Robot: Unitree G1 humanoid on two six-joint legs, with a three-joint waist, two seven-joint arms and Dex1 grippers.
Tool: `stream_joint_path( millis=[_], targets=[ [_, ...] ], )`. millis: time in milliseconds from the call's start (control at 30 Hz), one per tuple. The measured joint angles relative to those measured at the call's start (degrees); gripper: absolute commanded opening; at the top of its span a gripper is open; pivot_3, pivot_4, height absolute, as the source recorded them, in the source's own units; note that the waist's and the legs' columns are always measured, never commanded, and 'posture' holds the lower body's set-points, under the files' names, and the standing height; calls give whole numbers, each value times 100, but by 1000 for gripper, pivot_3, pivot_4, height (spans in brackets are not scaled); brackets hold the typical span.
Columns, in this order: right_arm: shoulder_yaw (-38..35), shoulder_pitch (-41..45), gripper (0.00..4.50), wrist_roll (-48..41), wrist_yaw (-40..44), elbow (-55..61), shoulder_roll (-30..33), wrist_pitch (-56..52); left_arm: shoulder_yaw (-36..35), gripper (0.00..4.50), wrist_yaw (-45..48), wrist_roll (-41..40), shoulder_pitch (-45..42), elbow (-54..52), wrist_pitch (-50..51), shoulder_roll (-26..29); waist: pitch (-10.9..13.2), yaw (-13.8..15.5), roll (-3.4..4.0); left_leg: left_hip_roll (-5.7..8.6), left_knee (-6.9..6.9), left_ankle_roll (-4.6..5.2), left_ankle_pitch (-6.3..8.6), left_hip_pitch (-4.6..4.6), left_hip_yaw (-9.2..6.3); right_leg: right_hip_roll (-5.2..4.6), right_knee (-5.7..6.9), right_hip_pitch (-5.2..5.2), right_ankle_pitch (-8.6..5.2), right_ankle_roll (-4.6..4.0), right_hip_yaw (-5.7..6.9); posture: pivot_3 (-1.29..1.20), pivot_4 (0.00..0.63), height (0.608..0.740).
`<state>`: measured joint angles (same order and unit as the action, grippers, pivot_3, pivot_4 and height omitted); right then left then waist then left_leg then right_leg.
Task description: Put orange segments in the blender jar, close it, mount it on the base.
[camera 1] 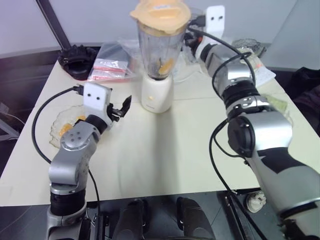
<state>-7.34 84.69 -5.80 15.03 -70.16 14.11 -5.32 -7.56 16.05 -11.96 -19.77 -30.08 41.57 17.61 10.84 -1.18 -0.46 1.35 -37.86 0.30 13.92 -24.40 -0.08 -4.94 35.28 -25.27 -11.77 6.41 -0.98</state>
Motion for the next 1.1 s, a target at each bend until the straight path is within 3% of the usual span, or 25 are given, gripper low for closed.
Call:
stream_joint_path(
  millis=[533,1033,1100],
  targets=[
    [27,-24,924,204,-409,-61,-45,-366,14,3585,-124,9,107,1,-151,50,-3,31,0,1,-3,-3,-2,12,-7,-1,0,18,0,-3,3,0,150,740],
    [44,9,924,272,-345,-56,-92,-670,293,3585,-276,125,88,281,-510,37,-5,28,-2,0,-2,-2,-1,92,-10,2,-9,97,-12,-23,6,0,150,740],
    [38,4,1950,277,-366,-54,-97,-668,405,3644,-356,285,84,312,-612,79,-5,22,-2,0,-1,-2,-1,92,-10,2,-8,97,-12,-22,5,0,150,740]
  ],
)
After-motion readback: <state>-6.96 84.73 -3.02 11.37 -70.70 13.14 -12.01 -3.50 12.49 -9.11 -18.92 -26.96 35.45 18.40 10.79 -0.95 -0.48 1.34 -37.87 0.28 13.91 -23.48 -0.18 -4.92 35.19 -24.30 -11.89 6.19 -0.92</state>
